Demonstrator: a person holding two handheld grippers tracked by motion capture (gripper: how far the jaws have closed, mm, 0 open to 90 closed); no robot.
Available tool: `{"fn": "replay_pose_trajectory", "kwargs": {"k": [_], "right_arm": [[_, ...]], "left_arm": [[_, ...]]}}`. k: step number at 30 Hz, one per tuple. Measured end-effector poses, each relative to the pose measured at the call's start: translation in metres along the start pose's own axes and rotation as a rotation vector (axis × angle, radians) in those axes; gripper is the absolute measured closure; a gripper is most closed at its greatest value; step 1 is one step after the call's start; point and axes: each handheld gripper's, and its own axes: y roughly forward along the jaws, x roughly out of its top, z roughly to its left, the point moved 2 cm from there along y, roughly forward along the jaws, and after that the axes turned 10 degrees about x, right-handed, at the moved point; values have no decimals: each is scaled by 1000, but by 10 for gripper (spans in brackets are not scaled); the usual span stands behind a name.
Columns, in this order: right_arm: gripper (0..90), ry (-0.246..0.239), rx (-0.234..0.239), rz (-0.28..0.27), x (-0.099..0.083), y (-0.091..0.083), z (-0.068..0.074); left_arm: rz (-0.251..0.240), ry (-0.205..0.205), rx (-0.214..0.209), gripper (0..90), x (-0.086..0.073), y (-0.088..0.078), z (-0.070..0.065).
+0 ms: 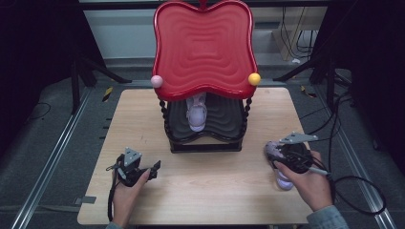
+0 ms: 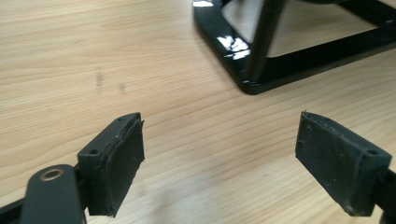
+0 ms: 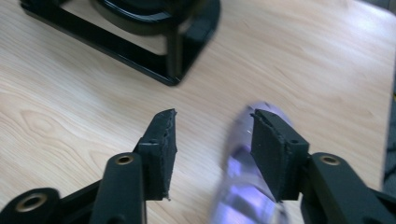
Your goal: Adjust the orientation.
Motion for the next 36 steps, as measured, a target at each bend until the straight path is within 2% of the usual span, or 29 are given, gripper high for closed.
{"fn": "replay_pose_trajectory", "kwargs": {"k": [1,3,4,5,6,8,11,19,22,29,36], "right_arm": [[515,0,0,0,0,0,0],[527,14,-13,40,-5,-6,-14],[532,19,-18,50,-7,-7,-18],[532,19,-18,50,-7,-7,-18],[535,38,-19,78,-13,-10,-28],[533,42,-19,85,-14,-10,-30],[523,65,-16,126,-21,-12,-40],[522,93,-1,173,-24,-10,-48],[529,101,3,228,-25,-4,-51],[547,132,10,285,-32,4,-52],[592,189,10,372,-46,20,-59]], "left_arm": [[0,0,0,148,0,0,0],[10,10,24,148,-3,0,6],[18,4,40,148,-5,0,12],[18,4,40,148,-5,0,12],[23,-6,51,148,-7,1,17],[23,-10,58,148,-8,1,19],[24,-14,73,150,-9,0,23],[31,-8,83,151,-10,2,25],[36,-1,83,151,-11,3,23],[38,0,84,151,-11,3,24],[44,14,82,151,-11,5,21]]}}
